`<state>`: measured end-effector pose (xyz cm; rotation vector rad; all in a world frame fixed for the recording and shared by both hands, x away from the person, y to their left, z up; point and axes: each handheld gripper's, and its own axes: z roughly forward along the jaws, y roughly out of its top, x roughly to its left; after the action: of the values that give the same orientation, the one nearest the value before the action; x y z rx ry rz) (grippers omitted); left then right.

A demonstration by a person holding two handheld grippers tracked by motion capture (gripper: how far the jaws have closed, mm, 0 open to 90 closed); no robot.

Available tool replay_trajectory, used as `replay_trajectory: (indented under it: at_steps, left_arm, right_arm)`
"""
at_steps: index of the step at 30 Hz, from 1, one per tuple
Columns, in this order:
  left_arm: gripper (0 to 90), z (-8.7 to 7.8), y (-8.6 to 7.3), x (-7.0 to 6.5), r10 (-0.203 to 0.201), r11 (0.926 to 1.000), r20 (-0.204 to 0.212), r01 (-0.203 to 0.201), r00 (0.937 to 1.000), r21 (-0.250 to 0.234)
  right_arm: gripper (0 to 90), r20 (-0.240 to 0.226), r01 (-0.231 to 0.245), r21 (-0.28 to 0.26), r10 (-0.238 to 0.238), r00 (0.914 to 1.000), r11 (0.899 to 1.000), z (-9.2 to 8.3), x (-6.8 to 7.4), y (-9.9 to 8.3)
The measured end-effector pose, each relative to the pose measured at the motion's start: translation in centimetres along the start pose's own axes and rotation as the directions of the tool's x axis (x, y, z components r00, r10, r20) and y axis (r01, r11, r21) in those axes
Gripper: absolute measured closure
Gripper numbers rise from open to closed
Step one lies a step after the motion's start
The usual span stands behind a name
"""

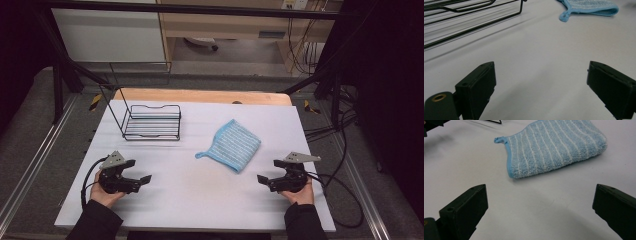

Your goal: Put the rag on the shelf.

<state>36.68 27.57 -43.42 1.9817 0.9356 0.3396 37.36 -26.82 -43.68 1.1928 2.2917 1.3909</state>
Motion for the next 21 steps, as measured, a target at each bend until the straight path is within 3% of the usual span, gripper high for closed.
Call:
replay_trajectory:
  at_steps: [14, 21]
  left_arm:
    - [8.9, 0.1, 0.0, 0.0, -0.007, 1.0, 0.004, 0.007, 1.0, 0.004]
    - [9.2, 0.1, 0.0, 0.0, -0.007, 1.0, 0.0, 0.007, 1.0, 0.003]
  right_arm:
    - [4.7, 0.015, 0.027, 0.032, -0.027, 0.9995, 0.999, 1.5, 1.4, 0.8]
    - [18.6, 0.025, 0.047, 0.027, -0.047, 0.9986, 0.999, 2.7, 2.4, 1.7]
